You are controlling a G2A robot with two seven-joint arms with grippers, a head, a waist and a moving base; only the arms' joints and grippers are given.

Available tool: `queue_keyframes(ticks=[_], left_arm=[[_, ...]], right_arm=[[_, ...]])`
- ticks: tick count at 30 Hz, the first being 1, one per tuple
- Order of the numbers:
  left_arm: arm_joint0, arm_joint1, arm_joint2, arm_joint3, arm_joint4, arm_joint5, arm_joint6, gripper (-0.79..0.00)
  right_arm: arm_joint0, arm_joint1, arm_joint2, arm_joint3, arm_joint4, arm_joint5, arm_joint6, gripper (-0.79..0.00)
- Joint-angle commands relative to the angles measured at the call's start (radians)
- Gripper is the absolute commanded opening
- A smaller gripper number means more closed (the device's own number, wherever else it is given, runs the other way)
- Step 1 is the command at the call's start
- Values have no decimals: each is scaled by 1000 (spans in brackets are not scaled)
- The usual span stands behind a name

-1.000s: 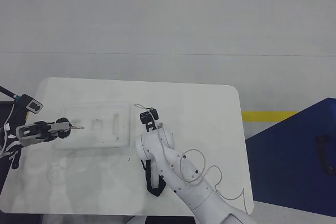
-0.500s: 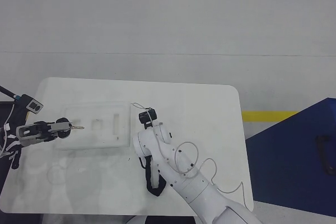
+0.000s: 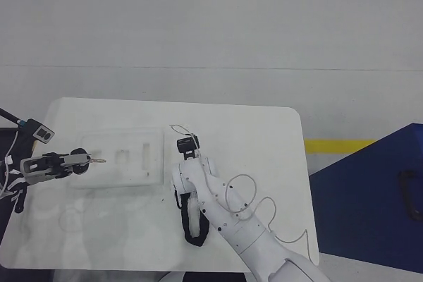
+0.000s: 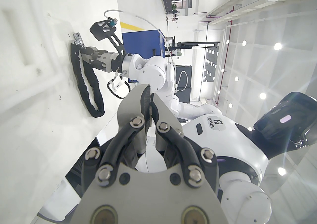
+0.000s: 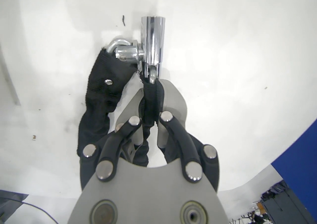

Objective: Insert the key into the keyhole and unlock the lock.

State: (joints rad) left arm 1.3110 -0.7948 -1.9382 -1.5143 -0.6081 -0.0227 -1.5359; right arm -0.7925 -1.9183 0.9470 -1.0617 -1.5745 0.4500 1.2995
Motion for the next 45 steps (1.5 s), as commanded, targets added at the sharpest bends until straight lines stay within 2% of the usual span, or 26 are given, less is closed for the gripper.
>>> queue_keyframes(ticks=[1,4,9,12,16,31,33,37,42,45], left_arm=[[0,0,0,0,0,0,0,-785],[0,0,0,0,0,0,0,-785],[0,0,0,0,0,0,0,-785],[0,0,0,0,0,0,0,-785],[0,0,0,0,0,0,0,-785],[0,0,0,0,0,0,0,-785],[0,0,0,0,0,0,0,-785],[0,0,0,0,0,0,0,-785],[0,0,0,0,0,0,0,-785],[0,0,0,0,0,0,0,-785]], right_arm=[[-44,13,66,-88,111,-86,-70,-785],[-141,41,186,-242,267,-282,-148,-785],[-293,80,324,-464,478,-589,-171,-785],[-351,96,378,-531,638,-725,-159,-785],[-376,116,437,-534,858,-895,-119,-785],[-376,116,437,-534,858,-895,-119,-785],[-390,120,428,-542,851,-892,-164,-785],[-427,132,426,-555,965,-1021,-249,-785],[-443,153,419,-530,1218,-1198,-231,-785],[-421,173,369,-511,1343,-1211,-240,-785]])
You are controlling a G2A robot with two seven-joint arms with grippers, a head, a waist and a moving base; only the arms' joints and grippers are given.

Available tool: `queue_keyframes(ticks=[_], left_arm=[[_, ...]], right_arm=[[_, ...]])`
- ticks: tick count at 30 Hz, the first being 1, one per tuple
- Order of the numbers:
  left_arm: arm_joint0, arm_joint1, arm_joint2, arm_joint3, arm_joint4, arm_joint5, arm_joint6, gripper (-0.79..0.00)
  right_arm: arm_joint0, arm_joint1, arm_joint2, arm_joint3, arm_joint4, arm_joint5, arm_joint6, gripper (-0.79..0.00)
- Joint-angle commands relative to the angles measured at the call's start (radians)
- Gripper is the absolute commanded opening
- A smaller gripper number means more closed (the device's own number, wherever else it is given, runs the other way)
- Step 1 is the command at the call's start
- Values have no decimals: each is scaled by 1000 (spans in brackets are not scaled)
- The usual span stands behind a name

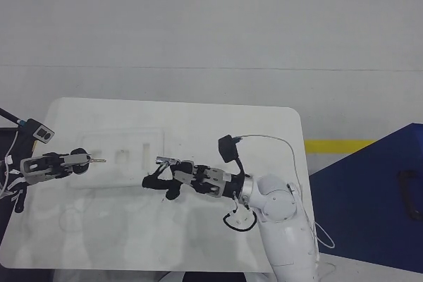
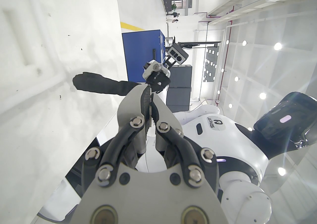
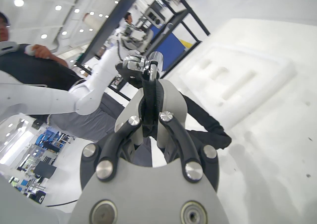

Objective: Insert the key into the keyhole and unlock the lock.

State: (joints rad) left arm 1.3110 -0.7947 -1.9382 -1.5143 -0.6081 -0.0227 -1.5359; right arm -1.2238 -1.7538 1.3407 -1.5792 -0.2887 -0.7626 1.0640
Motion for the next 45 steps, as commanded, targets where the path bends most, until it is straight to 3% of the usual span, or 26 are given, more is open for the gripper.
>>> queue_keyframes(ticks=[1,9,16,45], left_arm=[[0,0,0,0,0,0,0,-785],[0,0,0,0,0,0,0,-785],[0,0,0,0,0,0,0,-785],[0,0,0,0,0,0,0,-785]], right_arm=[[20,17,-46,13,101,-2,-9,-785],[131,102,-185,88,404,7,1,-785],[221,158,-280,153,470,-7,-13,-785],[221,158,-280,153,470,-7,-13,-785]])
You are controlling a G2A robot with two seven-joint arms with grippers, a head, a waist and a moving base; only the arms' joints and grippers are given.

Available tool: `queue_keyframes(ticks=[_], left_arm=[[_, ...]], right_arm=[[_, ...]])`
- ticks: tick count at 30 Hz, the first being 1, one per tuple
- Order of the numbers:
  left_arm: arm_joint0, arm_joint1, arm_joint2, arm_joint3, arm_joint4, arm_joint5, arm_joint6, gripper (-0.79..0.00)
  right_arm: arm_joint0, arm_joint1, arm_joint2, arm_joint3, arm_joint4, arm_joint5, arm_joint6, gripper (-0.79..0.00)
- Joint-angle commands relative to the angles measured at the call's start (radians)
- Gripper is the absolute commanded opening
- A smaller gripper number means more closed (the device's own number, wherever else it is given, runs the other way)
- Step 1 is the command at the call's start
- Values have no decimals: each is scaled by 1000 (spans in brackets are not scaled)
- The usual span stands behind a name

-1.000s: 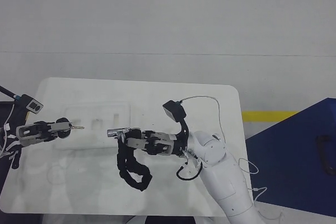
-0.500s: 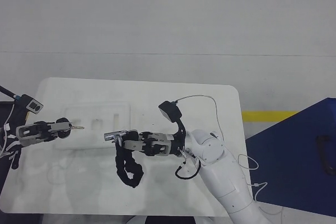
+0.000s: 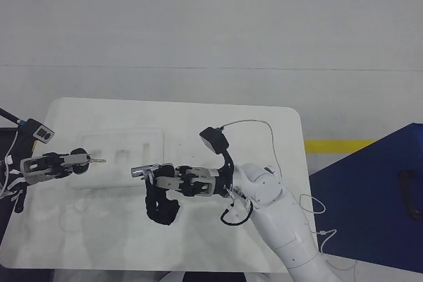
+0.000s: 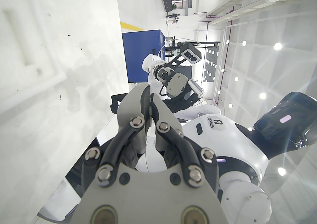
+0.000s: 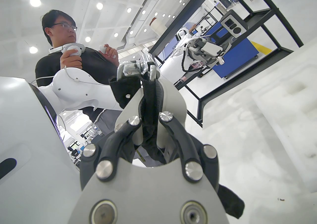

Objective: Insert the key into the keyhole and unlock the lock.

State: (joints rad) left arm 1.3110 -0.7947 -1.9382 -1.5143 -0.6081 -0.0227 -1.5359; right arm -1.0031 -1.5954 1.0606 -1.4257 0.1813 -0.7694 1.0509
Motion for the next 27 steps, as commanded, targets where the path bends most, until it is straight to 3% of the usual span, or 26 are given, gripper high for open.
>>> queue_keyframes(ticks=[1,12,17,27], left_arm=[[0,0,0,0,0,0,0,-785],[30,3,18,-133,-80,76,31,-785],[48,-1,14,-136,-121,66,95,-785],[50,-1,16,-136,-120,68,96,-785]], right_arm=[[0,0,0,0,0,0,0,-785],[51,-1,-89,32,-72,81,-72,-785],[53,5,-72,30,-208,93,-177,-785],[48,8,-68,19,-215,90,-186,-785]])
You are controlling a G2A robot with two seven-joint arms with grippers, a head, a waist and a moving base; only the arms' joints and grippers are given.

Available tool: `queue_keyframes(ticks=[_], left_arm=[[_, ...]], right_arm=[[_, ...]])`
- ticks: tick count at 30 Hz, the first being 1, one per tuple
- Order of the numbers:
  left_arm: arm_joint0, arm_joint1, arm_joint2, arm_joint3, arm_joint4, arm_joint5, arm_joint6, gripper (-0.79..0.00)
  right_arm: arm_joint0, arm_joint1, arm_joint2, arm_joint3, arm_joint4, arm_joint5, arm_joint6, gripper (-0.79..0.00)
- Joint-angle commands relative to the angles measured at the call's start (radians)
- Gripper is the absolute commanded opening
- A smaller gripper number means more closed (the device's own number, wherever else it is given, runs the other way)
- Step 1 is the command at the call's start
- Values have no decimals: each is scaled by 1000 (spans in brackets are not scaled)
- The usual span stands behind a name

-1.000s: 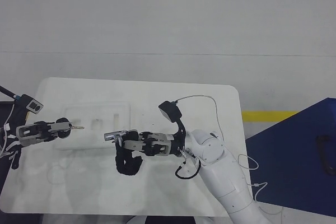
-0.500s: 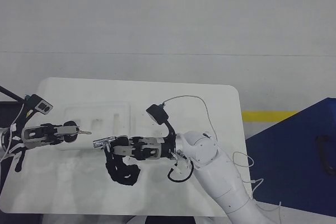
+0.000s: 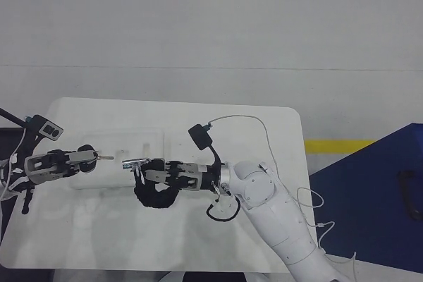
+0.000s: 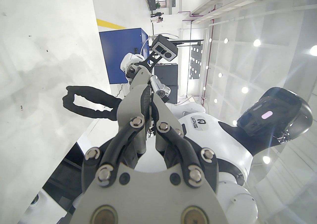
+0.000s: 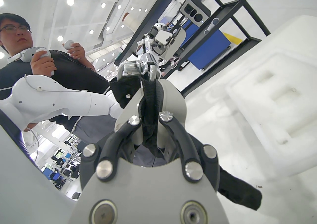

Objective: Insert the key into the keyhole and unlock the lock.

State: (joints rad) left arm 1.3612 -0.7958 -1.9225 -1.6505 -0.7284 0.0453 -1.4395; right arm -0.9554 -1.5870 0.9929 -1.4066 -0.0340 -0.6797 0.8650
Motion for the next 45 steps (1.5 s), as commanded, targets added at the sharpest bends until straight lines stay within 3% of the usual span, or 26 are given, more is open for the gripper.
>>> queue_keyframes(ticks=[1,7,10,15,21,45], left_arm=[[0,0,0,0,0,0,0,-785],[0,0,0,0,0,0,0,-785],[0,0,0,0,0,0,0,-785],[39,-10,-16,-44,12,-140,113,-785],[106,-22,-30,-99,82,-294,232,-785],[150,-26,-6,-148,105,-278,239,-785]], right_arm=[[0,0,0,0,0,0,0,-785],[0,0,0,0,0,0,0,-785],[-5,5,22,-3,-18,82,-48,-785],[-13,12,32,-7,-28,182,-76,-785],[2,20,28,-12,-22,190,-48,-785],[-11,38,8,-39,-2,229,-20,-785]])
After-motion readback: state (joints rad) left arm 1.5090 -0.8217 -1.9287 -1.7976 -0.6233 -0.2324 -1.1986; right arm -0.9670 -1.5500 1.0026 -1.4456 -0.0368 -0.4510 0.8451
